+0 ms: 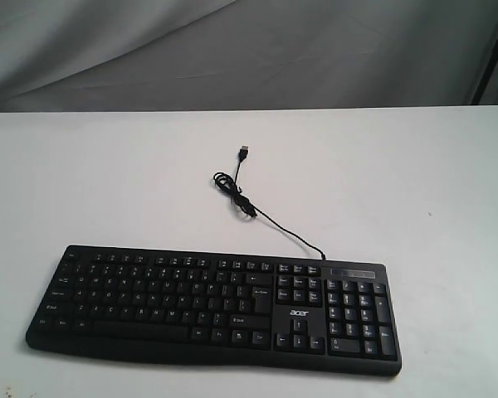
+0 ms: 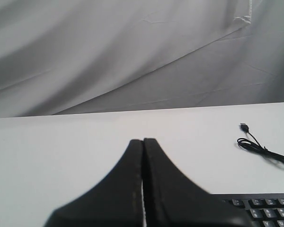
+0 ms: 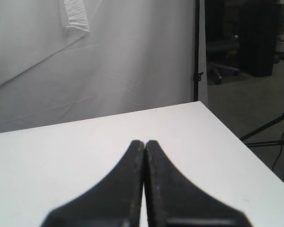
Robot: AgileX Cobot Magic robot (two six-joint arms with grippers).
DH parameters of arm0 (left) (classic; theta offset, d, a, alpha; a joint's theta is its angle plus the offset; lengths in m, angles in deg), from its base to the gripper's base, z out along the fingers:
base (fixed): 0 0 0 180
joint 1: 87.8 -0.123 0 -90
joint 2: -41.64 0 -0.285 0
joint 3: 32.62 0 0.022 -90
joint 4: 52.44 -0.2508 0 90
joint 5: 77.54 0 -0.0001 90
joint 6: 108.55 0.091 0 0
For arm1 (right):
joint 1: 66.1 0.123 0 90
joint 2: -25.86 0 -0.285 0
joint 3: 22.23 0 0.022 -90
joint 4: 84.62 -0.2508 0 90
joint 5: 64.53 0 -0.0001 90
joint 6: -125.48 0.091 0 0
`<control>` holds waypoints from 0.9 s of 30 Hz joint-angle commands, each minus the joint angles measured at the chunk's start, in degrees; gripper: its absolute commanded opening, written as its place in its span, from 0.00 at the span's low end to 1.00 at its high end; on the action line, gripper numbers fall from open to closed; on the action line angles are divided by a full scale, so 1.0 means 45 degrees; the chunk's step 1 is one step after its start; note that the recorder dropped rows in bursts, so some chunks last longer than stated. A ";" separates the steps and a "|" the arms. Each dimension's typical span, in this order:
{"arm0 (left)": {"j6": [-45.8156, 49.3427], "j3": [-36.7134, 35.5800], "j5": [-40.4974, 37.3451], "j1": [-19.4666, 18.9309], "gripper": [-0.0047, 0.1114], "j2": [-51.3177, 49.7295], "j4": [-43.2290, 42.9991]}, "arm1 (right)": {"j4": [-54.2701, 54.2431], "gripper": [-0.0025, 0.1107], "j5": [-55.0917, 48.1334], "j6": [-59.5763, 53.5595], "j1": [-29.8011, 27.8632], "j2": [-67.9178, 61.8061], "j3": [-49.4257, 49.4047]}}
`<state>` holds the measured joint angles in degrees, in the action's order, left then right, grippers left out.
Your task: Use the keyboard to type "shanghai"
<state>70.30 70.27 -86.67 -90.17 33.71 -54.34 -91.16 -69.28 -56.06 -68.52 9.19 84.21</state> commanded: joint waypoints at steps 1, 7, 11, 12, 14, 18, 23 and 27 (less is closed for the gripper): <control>-0.0034 -0.0022 0.0076 0.0082 0.04 0.0031 0.0000 | 0.0285 0.02 -0.0292 0.0015 -0.0095 0.0774 -0.0578; -0.0034 -0.0022 0.0076 0.0082 0.04 0.0031 0.0000 | 0.0491 0.02 -0.1197 0.0015 -0.0159 0.1812 -0.0812; -0.0034 -0.0022 0.0076 0.0082 0.04 0.0031 0.0000 | 0.0470 0.02 -0.2201 0.0015 -0.0742 0.1975 -0.0812; -0.0034 -0.0022 0.0076 0.0082 0.04 0.0031 0.0000 | 0.0470 0.02 -0.2343 0.0015 -0.0865 0.1975 -0.0812; -0.0034 -0.0022 0.0076 0.0082 0.04 0.0031 0.0000 | 0.0588 0.02 -0.2920 0.0015 -0.0975 0.1975 -0.0812; -0.0034 -0.0022 0.0076 0.0082 0.04 0.0031 0.0000 | 0.0695 0.02 -0.3256 0.0015 -0.0975 0.1975 -0.0812; -0.0034 -0.0022 0.0076 0.0082 0.04 0.0031 0.0000 | 0.0695 0.02 -0.3256 0.0015 -0.0975 0.1975 -0.0812; -0.0034 -0.0022 0.0076 0.0082 0.04 0.0031 0.0000 | 0.0695 0.02 -0.3256 0.0015 -0.0975 0.1975 -0.0812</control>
<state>70.30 70.27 -86.67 -90.17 33.71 -54.34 -88.81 -83.80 -56.06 -72.41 17.88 80.70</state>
